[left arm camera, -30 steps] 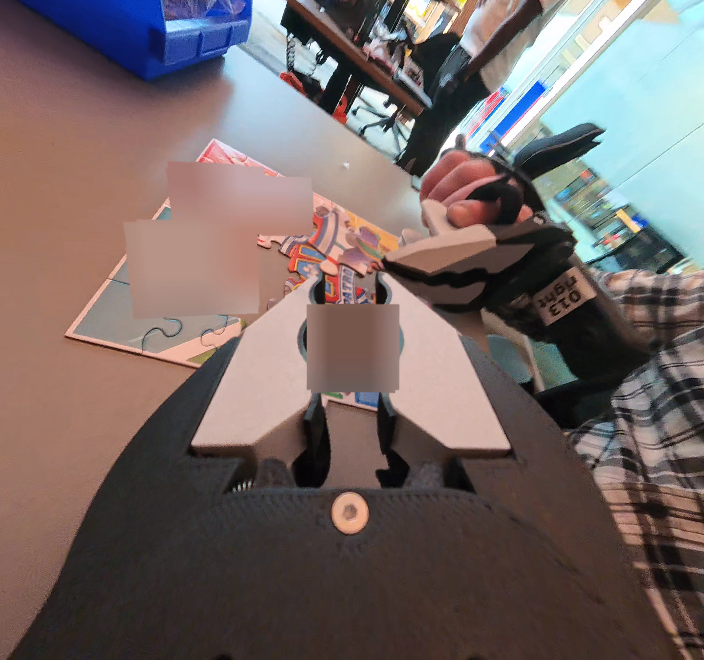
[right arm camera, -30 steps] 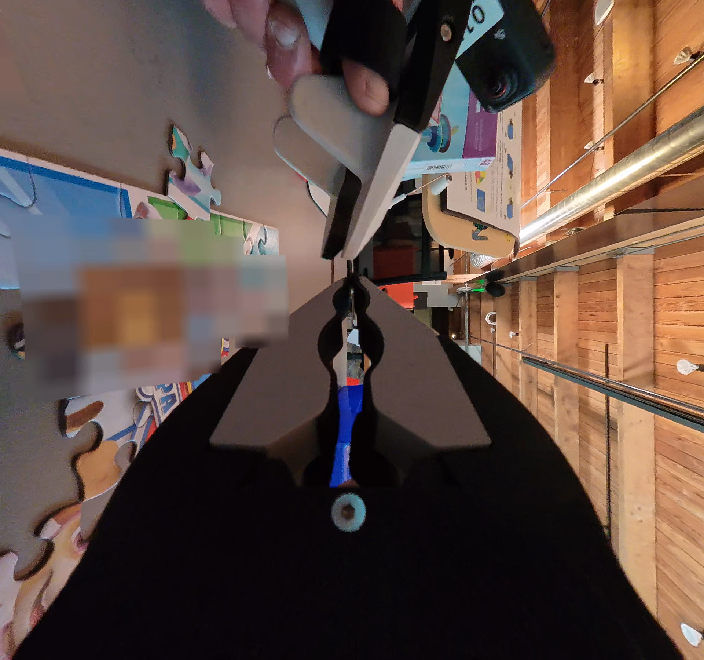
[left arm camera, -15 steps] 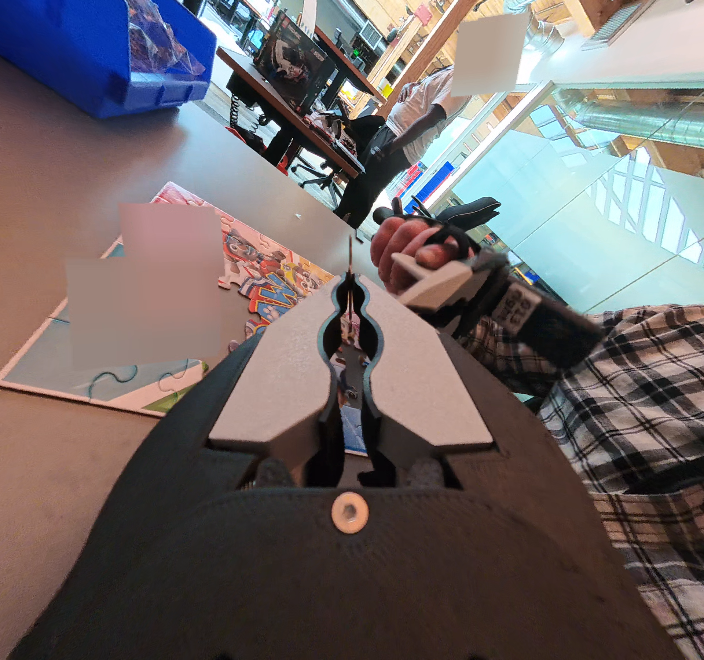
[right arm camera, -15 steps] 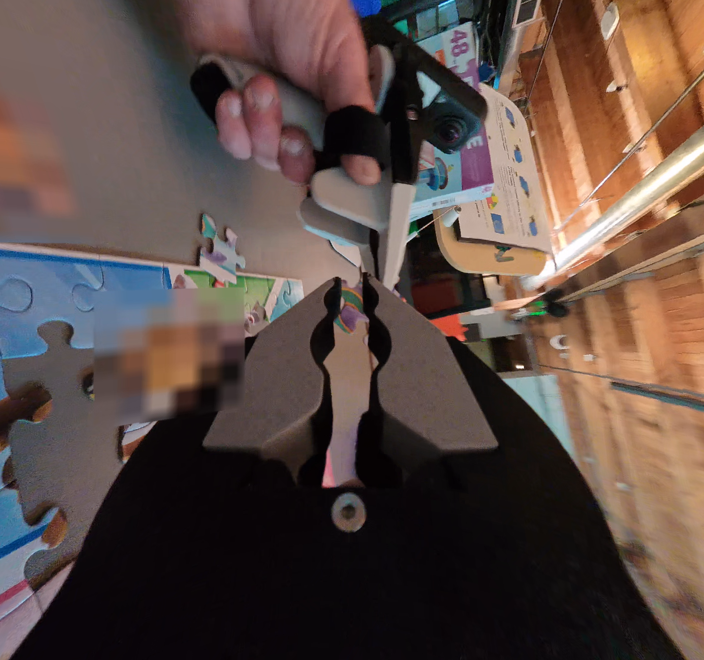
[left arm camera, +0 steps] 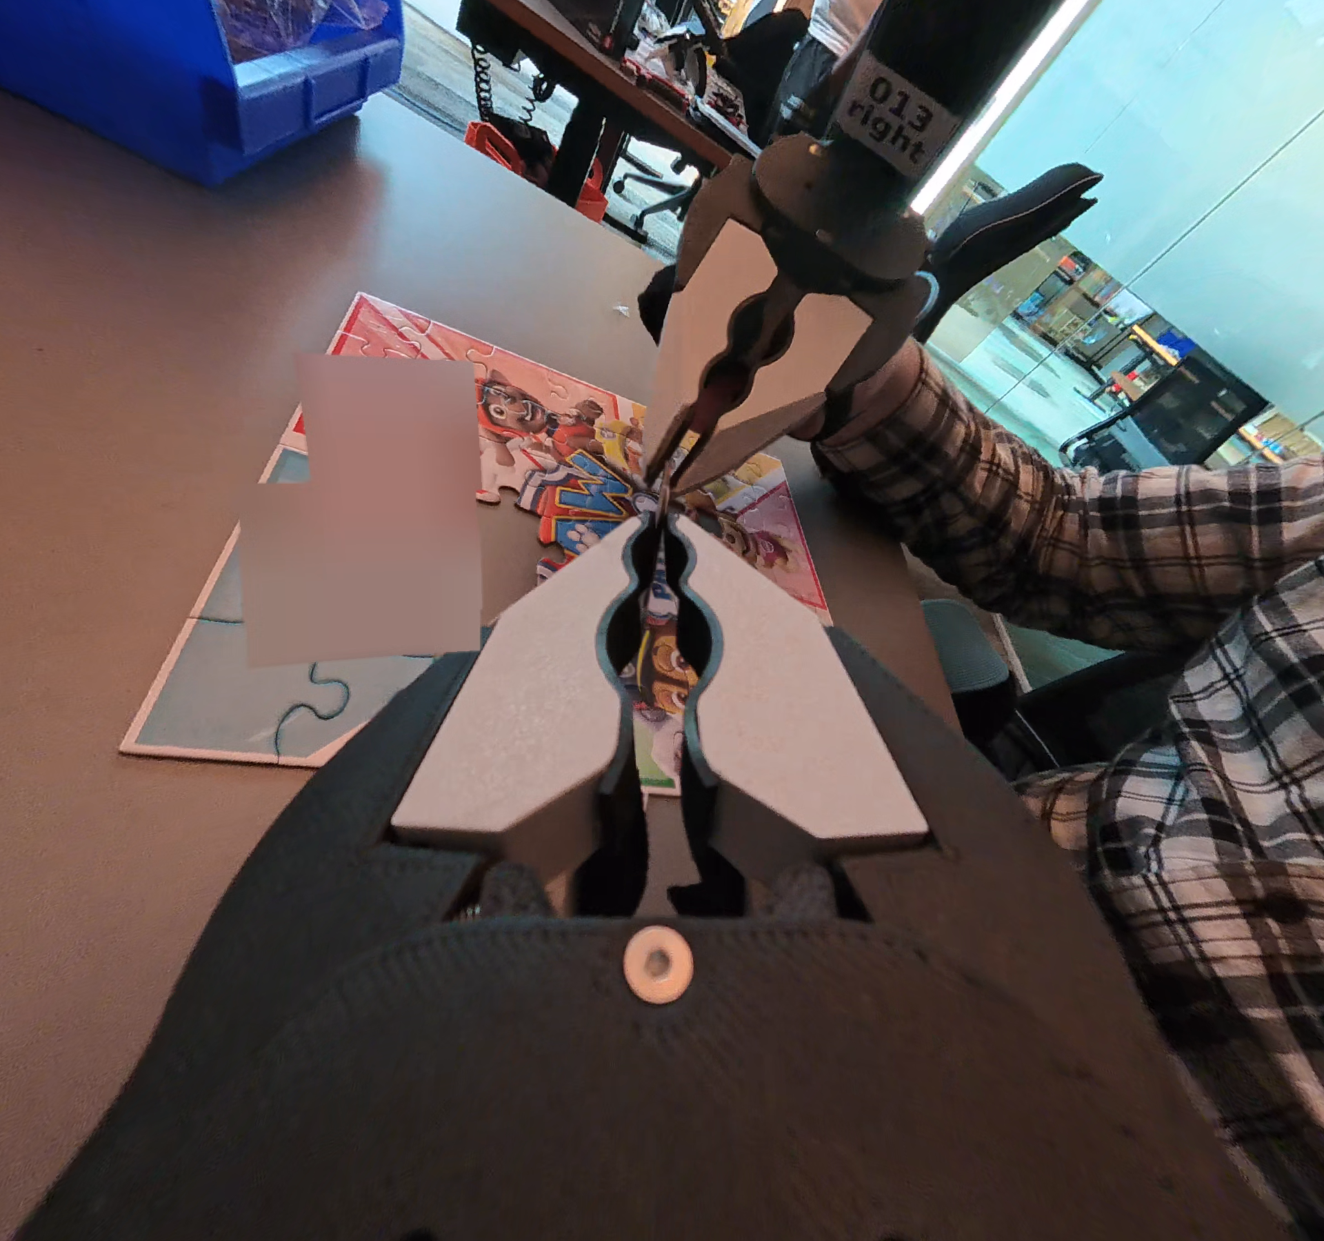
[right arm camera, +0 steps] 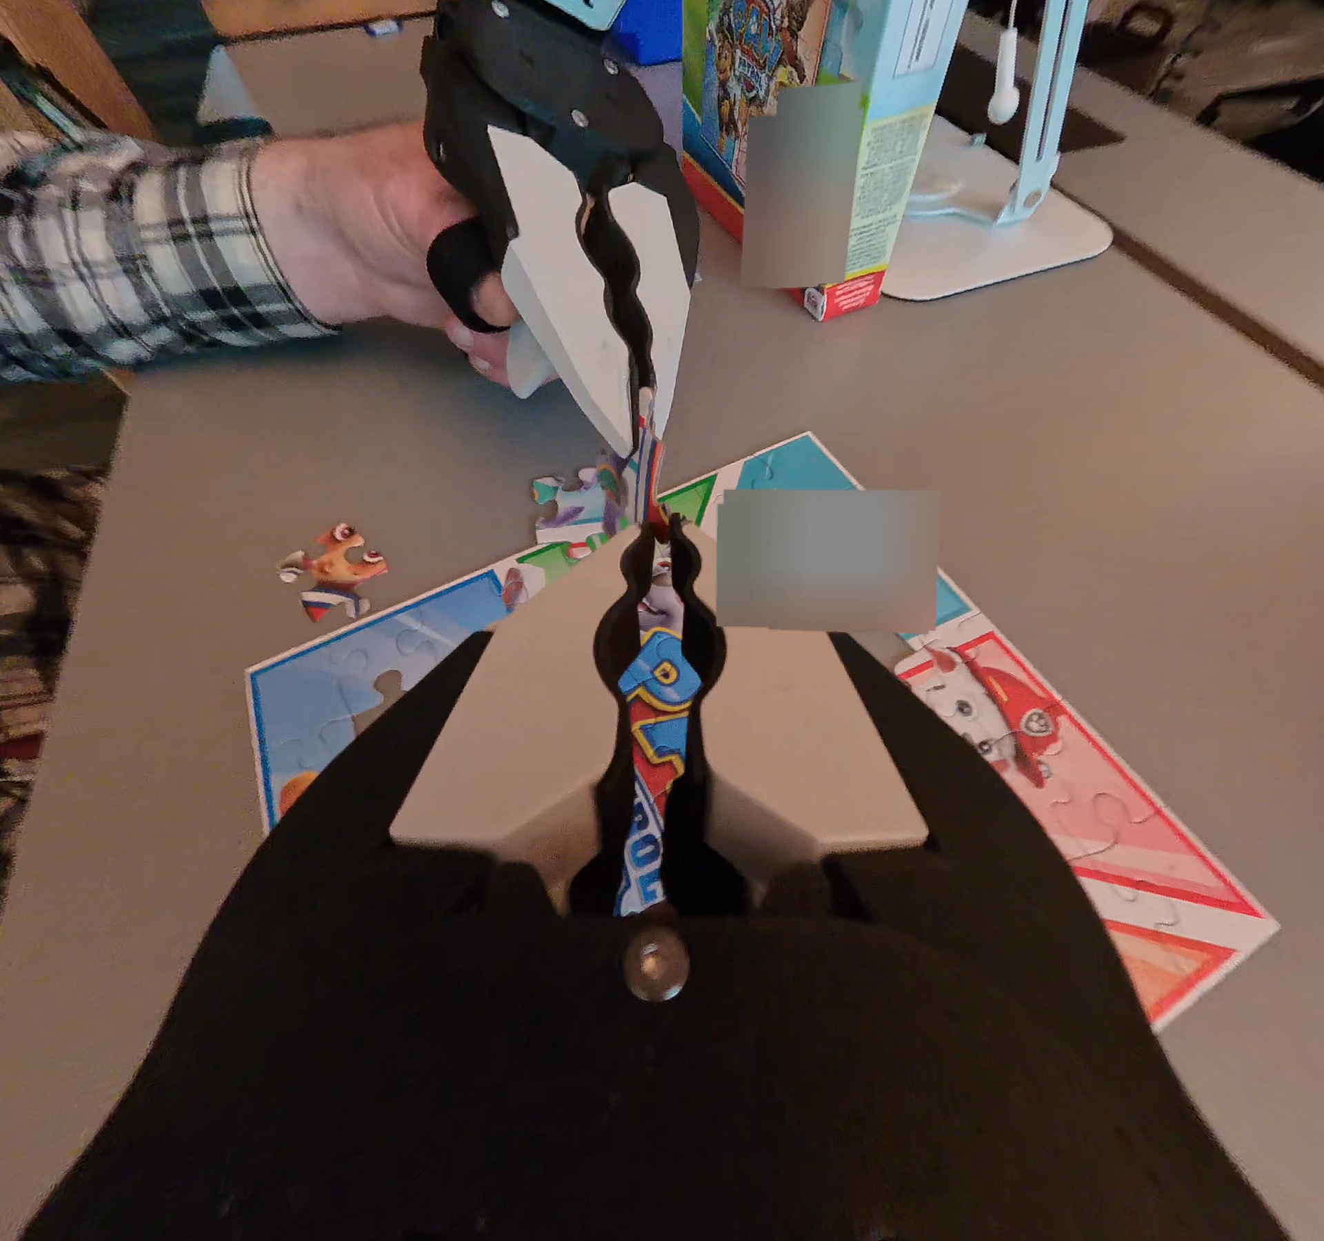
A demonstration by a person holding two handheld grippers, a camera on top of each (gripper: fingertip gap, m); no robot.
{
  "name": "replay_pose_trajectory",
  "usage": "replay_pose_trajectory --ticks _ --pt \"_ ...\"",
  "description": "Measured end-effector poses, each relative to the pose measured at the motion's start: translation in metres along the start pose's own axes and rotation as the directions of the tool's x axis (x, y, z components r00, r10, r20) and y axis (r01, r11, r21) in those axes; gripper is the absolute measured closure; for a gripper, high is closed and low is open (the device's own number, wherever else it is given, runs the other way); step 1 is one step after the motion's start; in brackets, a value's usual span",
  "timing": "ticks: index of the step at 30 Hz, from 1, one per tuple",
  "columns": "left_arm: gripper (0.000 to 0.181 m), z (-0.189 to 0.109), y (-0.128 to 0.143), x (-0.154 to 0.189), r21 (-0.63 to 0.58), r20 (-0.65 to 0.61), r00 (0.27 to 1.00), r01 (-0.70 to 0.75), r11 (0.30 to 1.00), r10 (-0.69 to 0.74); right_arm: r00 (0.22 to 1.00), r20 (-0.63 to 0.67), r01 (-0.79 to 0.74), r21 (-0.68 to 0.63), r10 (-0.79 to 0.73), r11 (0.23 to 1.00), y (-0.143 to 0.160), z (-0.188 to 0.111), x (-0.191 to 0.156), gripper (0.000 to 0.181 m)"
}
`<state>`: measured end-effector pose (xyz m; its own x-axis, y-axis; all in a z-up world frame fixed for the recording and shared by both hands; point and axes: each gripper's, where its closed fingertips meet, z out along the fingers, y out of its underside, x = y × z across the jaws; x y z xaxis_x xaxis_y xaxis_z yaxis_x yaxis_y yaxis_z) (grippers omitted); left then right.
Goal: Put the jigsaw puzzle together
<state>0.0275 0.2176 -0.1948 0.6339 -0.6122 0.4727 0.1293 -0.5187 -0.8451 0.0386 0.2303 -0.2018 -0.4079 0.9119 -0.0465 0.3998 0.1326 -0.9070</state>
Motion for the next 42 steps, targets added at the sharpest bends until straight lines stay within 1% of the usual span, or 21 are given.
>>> replay_pose_trajectory --ticks 2,4,6,8,11,14,16,25,27,32,38,42 --pt "0.177 0.002 -0.001 -0.006 0.009 0.018 1.0 0.02 1.0 -0.02 0.997 0.04 -0.073 -0.004 0.073 0.997 0.001 -0.001 0.002 0.181" --pt "0.17 0.001 0.0 -0.015 0.007 0.057 0.998 0.026 1.0 -0.027 0.99 0.048 -0.132 -0.029 0.133 0.991 0.005 -0.001 0.009 0.181" --pt "0.17 -0.002 0.002 -0.022 -0.008 0.098 0.995 0.014 1.0 -0.014 0.977 0.076 -0.195 -0.05 0.198 0.98 0.009 -0.001 0.013 0.181" --pt "0.171 -0.005 0.003 -0.028 -0.022 0.135 0.991 0.009 1.0 -0.006 0.96 0.074 -0.264 -0.071 0.269 0.962 0.015 -0.002 0.021 0.181" --pt "0.172 -0.007 0.012 -0.038 -0.08 0.199 0.98 -0.005 0.997 0.021 0.931 0.068 -0.348 -0.116 0.357 0.93 0.029 -0.003 0.031 0.181" --pt "0.174 -0.002 0.022 -0.042 -0.134 0.219 0.975 -0.005 0.991 0.035 0.904 0.072 -0.402 -0.185 0.421 0.897 0.045 0.001 0.032 0.181" --pt "0.174 0.001 0.028 -0.044 -0.167 0.231 0.972 -0.007 0.986 0.046 0.888 0.093 -0.427 -0.2 0.451 0.882 0.048 0.003 0.03 0.181" --pt "0.176 0.005 0.041 -0.052 -0.249 0.283 0.954 -0.026 0.968 0.099 0.877 0.085 -0.435 -0.278 0.473 0.856 0.054 0.009 0.035 0.181" --pt "0.178 0.005 0.041 -0.052 -0.253 0.288 0.952 -0.032 0.967 0.107 0.882 0.064 -0.428 -0.303 0.466 0.852 0.059 0.01 0.037 0.181" --pt "0.178 0.006 0.043 -0.054 -0.271 0.298 0.946 -0.041 0.962 0.125 0.882 0.069 -0.425 -0.312 0.467 0.849 0.06 0.01 0.037 0.18" --pt "0.178 0.004 0.044 -0.059 -0.306 0.331 0.928 -0.063 0.95 0.168 0.89 0.114 -0.399 -0.276 0.442 0.874 0.049 0.008 0.035 0.181" --pt "0.17 -0.001 0.047 -0.061 -0.345 0.352 0.916 -0.066 0.936 0.194 0.89 0.129 -0.406 -0.212 0.437 0.889 0.038 -0.004 0.042 0.181"
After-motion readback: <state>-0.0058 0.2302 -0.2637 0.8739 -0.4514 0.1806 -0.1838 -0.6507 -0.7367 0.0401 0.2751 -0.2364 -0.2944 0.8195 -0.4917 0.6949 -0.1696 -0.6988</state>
